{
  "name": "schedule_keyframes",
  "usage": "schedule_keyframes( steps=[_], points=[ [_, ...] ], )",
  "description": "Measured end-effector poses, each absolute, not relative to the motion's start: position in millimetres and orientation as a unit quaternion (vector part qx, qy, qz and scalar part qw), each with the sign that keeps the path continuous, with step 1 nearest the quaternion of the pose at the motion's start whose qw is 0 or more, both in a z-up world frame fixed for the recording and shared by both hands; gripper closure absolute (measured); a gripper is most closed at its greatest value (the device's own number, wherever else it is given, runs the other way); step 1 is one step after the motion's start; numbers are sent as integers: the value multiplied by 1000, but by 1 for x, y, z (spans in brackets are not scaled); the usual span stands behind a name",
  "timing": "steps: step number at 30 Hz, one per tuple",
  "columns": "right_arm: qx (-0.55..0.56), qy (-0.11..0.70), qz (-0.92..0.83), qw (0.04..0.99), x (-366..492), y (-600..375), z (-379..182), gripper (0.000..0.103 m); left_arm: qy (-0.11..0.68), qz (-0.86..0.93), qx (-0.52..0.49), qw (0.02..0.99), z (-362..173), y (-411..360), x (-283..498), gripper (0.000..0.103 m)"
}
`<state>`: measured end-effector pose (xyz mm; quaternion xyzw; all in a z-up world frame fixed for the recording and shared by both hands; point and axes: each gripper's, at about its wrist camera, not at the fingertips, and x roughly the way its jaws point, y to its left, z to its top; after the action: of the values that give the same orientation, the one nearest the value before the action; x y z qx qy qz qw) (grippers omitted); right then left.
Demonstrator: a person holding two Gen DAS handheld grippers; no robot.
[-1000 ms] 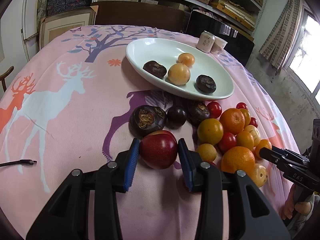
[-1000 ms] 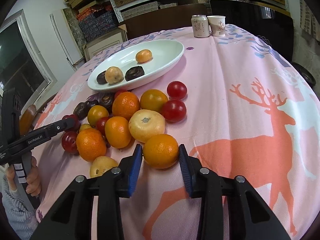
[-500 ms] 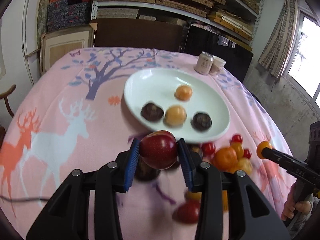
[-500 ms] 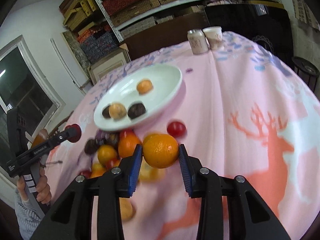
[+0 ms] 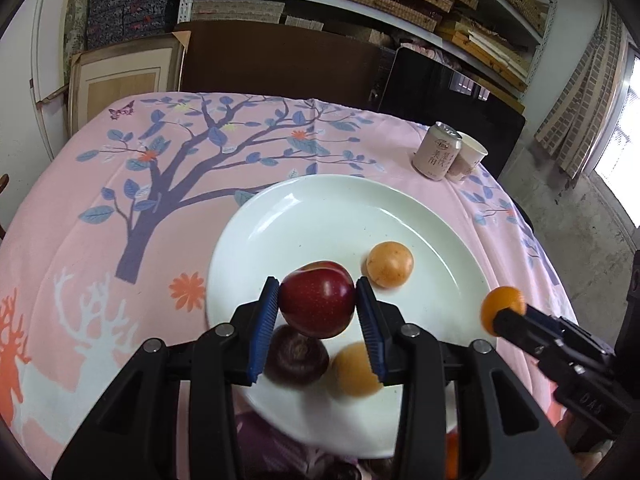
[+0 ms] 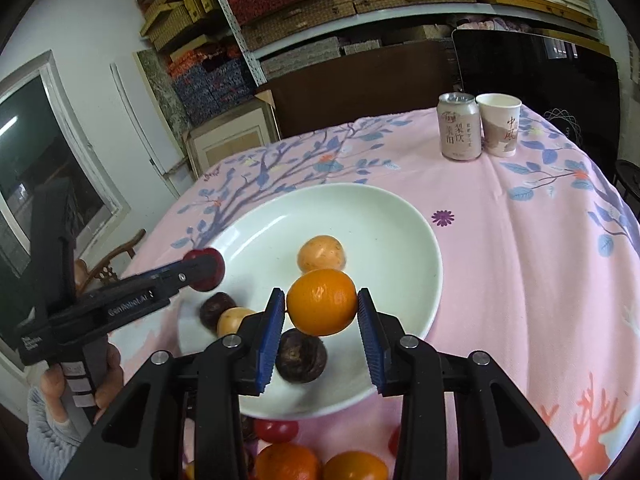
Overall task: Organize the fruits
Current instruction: 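Carry the plum and tangerine to the white plate and release both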
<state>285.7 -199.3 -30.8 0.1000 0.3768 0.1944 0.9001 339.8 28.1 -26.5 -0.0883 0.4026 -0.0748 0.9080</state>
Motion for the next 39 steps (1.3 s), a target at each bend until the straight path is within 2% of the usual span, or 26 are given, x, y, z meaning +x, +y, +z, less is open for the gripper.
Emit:
schedule_keyframes(
  steps=[1,3,4,6,10,16,21,23,27,30,39],
  points=[
    [102,376,191,901,289,-201,-33,63,404,-76,-86,908,-28,27,343,64],
    [108,368,190,904,290,-205,-34,48,406,-77,-81,907,-33,25,347,63],
    [108,361,186,907,289,-207,-32,36,408,-79,-79,906,-34,24,347,59],
    [108,351,182,912,285,-210,-31,35,405,-75,-78,908,-34,26,345,37],
    [131,336,181,915,276,-222,-30,28,389,-75,-96,913,-24,35,333,33],
    [162,328,155,918,271,-246,-36,28,375,-57,-85,921,-21,42,300,29],
    [195,298,122,926,233,-272,-35,28,389,-40,-83,917,-35,54,260,29],
    [201,291,110,929,215,-277,-39,24,387,-39,-97,916,-36,60,247,26],
    [222,296,112,922,181,-285,-51,23,385,-29,-117,915,-45,67,214,23],
    [242,290,124,917,161,-289,-55,18,397,-27,-124,909,-55,69,192,23],
    [236,306,138,912,155,-282,-63,17,408,-11,-140,902,-66,77,169,20]
  ],
)
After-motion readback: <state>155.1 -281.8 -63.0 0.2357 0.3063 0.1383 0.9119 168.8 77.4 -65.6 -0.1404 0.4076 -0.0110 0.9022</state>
